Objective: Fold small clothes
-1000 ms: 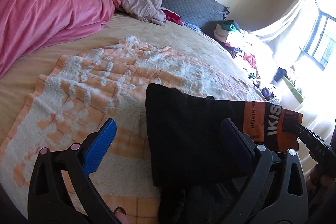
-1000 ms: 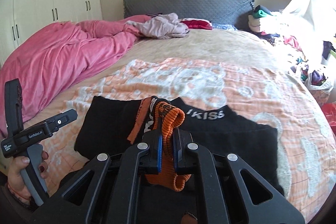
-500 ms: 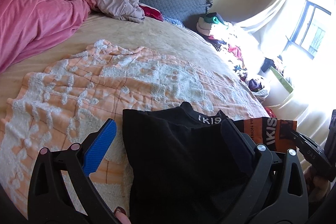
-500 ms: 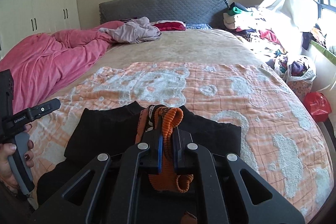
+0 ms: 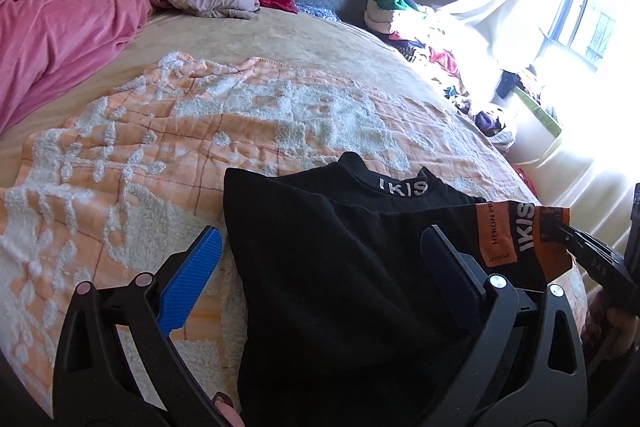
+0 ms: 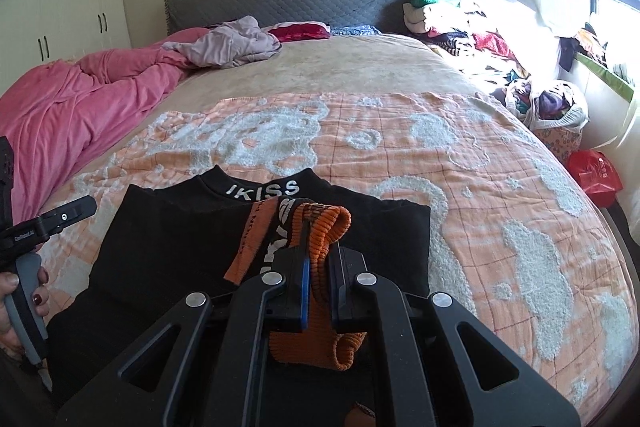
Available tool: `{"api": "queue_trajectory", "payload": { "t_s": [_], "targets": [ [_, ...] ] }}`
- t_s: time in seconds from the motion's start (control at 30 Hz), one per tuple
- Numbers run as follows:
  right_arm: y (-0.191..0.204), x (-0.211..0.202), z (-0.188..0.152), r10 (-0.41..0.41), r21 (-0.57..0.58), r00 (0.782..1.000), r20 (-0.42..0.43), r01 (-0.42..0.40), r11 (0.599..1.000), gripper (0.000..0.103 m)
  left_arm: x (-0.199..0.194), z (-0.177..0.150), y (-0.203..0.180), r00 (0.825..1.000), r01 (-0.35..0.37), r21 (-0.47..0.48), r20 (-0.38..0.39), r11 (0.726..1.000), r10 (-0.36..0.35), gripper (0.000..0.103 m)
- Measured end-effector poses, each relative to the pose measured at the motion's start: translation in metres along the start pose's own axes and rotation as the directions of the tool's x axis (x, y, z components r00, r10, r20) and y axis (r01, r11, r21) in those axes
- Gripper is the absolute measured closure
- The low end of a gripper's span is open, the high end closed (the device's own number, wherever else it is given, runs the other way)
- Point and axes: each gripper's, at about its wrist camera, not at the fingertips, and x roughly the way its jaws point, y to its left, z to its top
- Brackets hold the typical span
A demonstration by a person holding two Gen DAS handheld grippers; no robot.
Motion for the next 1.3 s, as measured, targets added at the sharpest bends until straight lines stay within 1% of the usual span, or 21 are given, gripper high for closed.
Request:
{"api": "queue_trajectory", "payload": {
  "t_s": [0.13,0.23,0.33,0.53,0.6,0.7,0.9,1.17,1.23,1.3],
  "targets": [
    [-0.006,0.007,-0.007,-0.005,0.007,1.0,-0.014,0.005,1.0,0.097,0.007,-0.005,-0.007,0.999,0.03,0.03,-0.02,0.999,-0.03,0.01],
    [-0.006,0.011,-0.01,-0.013,0.004,1.0,-0.023,0.013,1.0,0.097,0.014,-0.007,-0.012,0.998,0.051,0.045,-0.037,0.998,-0.049,0.013],
    [-0.006,0.012,-0.011,-0.016,0.001,1.0,-0.022,0.016,1.0,0.097,0.021,-0.011,-0.012,0.996,0.059,0.041,-0.064,0.997,-0.057,0.015],
    [-0.009,0.017,-0.013,-0.025,0.01,0.999,-0.036,0.025,1.0,0.097,0.027,-0.016,-0.012,0.994,0.067,0.035,-0.086,0.997,-0.063,0.017],
    [-0.009,0.018,-0.014,-0.027,0.015,0.999,-0.041,0.028,1.0,0.097,0.027,-0.017,-0.015,0.995,0.065,0.043,-0.082,0.997,-0.061,0.023],
    [-0.011,0.019,-0.014,-0.029,0.026,0.998,-0.048,0.03,0.999,0.096,0.028,-0.017,-0.02,0.995,0.067,0.056,-0.079,0.996,-0.063,0.027],
    [-0.014,0.022,-0.015,-0.043,0.038,0.998,-0.051,0.045,0.998,0.095,0.035,-0.022,-0.024,0.992,0.062,0.074,-0.114,0.995,-0.053,0.028],
    [-0.017,0.023,-0.015,-0.053,0.042,0.997,-0.054,0.055,0.998,0.095,0.035,-0.023,-0.024,0.992,0.057,0.076,-0.115,0.995,-0.048,0.028],
    [-0.017,0.022,-0.016,-0.058,0.043,0.997,-0.056,0.06,0.997,0.093,0.036,-0.023,-0.023,0.991,0.055,0.073,-0.122,0.996,-0.046,0.028],
    [-0.017,0.02,-0.016,-0.075,0.042,0.996,-0.057,0.077,0.996,0.087,0.036,-0.023,-0.022,0.991,0.052,0.074,-0.129,0.996,-0.043,0.028]
  ]
}}
